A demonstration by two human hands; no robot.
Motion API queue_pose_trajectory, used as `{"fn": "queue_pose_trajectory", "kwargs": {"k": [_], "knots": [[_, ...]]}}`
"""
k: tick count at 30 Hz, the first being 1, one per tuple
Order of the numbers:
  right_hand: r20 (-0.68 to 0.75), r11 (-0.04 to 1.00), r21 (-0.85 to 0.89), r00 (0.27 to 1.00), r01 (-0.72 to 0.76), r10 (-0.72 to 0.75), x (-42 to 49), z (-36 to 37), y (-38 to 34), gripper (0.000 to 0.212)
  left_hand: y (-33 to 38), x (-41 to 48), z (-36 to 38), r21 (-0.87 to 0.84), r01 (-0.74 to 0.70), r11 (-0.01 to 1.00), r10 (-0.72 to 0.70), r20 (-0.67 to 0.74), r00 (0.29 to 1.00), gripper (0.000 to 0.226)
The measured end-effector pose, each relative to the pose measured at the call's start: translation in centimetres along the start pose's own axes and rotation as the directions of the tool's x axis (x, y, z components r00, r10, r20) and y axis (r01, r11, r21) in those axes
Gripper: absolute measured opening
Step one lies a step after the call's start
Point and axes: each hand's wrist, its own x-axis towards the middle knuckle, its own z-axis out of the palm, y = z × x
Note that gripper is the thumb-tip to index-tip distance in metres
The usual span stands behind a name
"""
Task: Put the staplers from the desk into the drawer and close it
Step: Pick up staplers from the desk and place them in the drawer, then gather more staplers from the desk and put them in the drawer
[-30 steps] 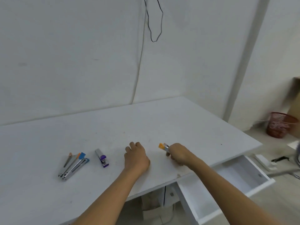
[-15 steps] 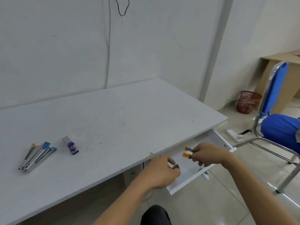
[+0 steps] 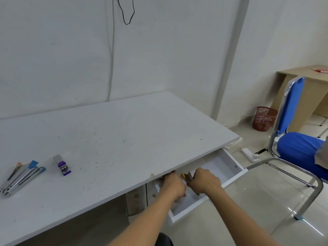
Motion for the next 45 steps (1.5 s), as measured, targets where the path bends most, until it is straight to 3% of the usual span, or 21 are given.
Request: {"fn": "queue_pose_trajectory", "kwargs": {"k": [2,5,10,14,17,21,26,30,35,39,41,43,45], "knots": [[-0.006,0.999,-0.037,1.000,0.007,-0.007,-0.2,0.1,0.0,0.039,-0.4,0.3,0.2,0.108,0.006,0.994,-0.003,-0.033,0.999,0.061],[-0.017,0.998,-0.061,1.000,0.025,-0.026,-0.1,0.0,-0.1,0.013,-0.7,0.1,0.2,0.214,-0.020,0.977,0.026,-0.024,0.999,0.067],[0.009,0.999,0.015,0.999,0.044,-0.044,-0.6,-0.7,0.0,0.023,-0.5,-1.2,-1.3,0.330,-0.115,0.937,0.104,0.051,0.993,0.033],[0.006,0.980,0.170,0.994,0.105,-0.108,-1.1,-2.5,-0.4,0.025,-1.1,-2.9,-2.7,0.354,-0.240,0.904,0.208,0.128,0.970,0.037],[0.008,0.946,0.269,0.982,0.178,-0.187,-1.9,-3.7,-1.3,0.034,-1.5,-4.8,-4.6,0.297,-0.345,0.890,0.350,0.039,0.936,0.045],[-0.002,0.916,0.294,0.958,0.274,-0.286,-4.4,-5.3,-4.6,0.023,-3.0,-6.7,-8.6,0.218,-0.403,0.889,0.438,-0.146,0.887,0.038],[0.001,0.818,0.399,0.892,0.413,-0.451,-7.3,-4.7,-10.4,0.014,-7.7,-8.5,-13.2,0.269,-0.313,0.911,0.393,-0.336,0.856,0.030],[0.050,0.750,0.422,0.813,0.510,-0.581,-8.6,-1.6,-15.8,0.032,-13.1,-10.1,-17.0,0.296,-0.179,0.938,0.299,-0.430,0.852,0.028],[0.094,0.701,0.369,0.726,0.610,-0.681,-10.0,2.7,-22.6,0.052,-19.8,-12.7,-22.3,0.122,-0.089,0.989,0.143,-0.577,0.804,0.024],[0.051,0.672,0.365,0.707,0.644,-0.705,-10.8,4.6,-27.6,0.063,-23.3,-14.3,-25.1,0.042,-0.074,0.996,0.082,-0.689,0.720,0.028],[0.032,0.639,0.291,0.660,0.712,-0.750,-11.2,5.1,-29.9,0.070,-24.2,-14.4,-26.1,0.026,-0.052,0.998,0.055,-0.706,0.707,0.041],[0.067,0.602,0.145,0.599,0.785,-0.798,-11.2,5.7,-31.6,0.072,-24.6,-14.2,-26.4,0.046,-0.009,0.999,0.038,-0.680,0.732,0.057],[0.097,0.583,-0.043,0.584,0.811,-0.806,-10.9,6.4,-32.7,0.066,-24.6,-13.7,-26.5,0.103,0.047,0.994,0.030,-0.641,0.767,0.064]]}}
